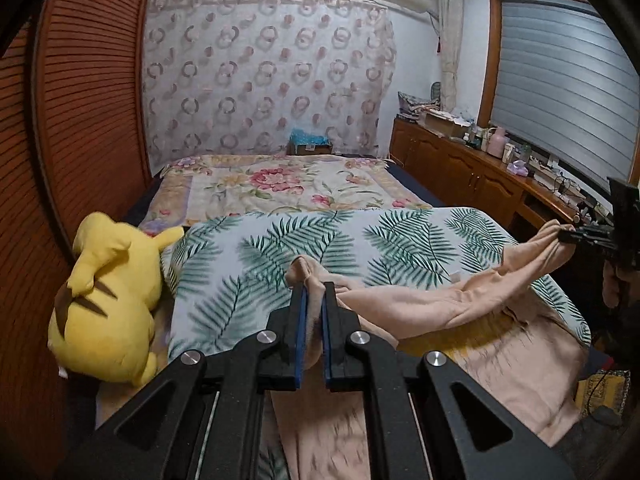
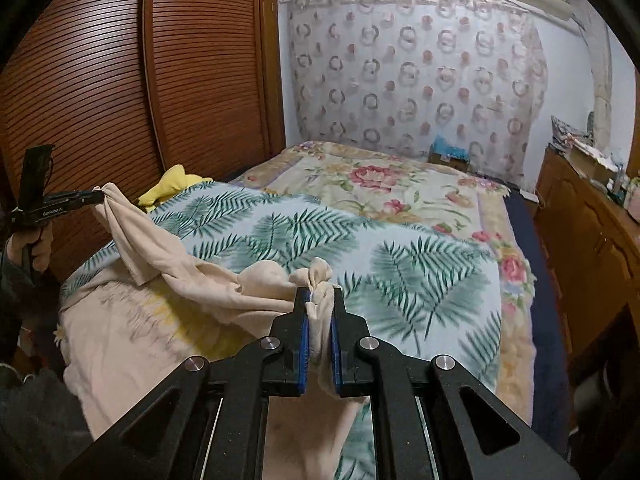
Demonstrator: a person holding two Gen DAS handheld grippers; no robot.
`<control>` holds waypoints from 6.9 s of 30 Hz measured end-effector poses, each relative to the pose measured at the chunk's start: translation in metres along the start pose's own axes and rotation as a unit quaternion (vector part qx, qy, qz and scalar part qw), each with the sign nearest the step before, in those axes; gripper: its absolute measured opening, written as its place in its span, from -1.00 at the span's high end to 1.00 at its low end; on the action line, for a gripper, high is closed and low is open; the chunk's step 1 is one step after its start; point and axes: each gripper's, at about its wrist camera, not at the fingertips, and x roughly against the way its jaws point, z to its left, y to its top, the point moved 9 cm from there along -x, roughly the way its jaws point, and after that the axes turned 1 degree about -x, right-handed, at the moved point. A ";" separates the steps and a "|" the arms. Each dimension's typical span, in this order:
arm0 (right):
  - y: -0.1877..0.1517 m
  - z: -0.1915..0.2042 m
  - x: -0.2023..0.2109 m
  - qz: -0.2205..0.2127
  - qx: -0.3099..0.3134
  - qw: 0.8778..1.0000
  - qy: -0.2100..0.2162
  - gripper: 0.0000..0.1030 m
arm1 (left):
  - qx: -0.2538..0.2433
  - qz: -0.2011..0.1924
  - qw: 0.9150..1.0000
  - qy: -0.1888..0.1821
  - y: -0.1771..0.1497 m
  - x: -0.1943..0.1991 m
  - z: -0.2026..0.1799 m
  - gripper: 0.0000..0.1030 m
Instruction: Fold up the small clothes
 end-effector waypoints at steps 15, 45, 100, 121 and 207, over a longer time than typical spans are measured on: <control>-0.044 0.006 0.061 0.045 -0.022 0.999 -0.004 0.83 | 0.013 0.024 1.000 0.011 -0.049 0.047 -0.011 0.85; -0.063 -0.023 -0.005 0.101 -0.035 0.993 -0.043 -0.07 | 0.003 0.123 0.992 0.041 -0.082 -0.054 0.027 -0.48; 0.049 0.019 0.122 -0.079 -0.003 0.996 0.036 0.88 | 0.002 -0.087 0.995 -0.049 0.030 0.112 -0.022 0.84; 0.209 0.068 0.319 -0.248 0.101 0.963 0.001 0.89 | -0.095 -0.307 0.947 0.023 0.209 0.281 -0.030 0.84; 0.161 -0.078 -0.087 0.137 -0.159 0.977 -0.048 -0.16 | 0.014 0.142 0.990 0.001 0.031 -0.209 0.016 0.04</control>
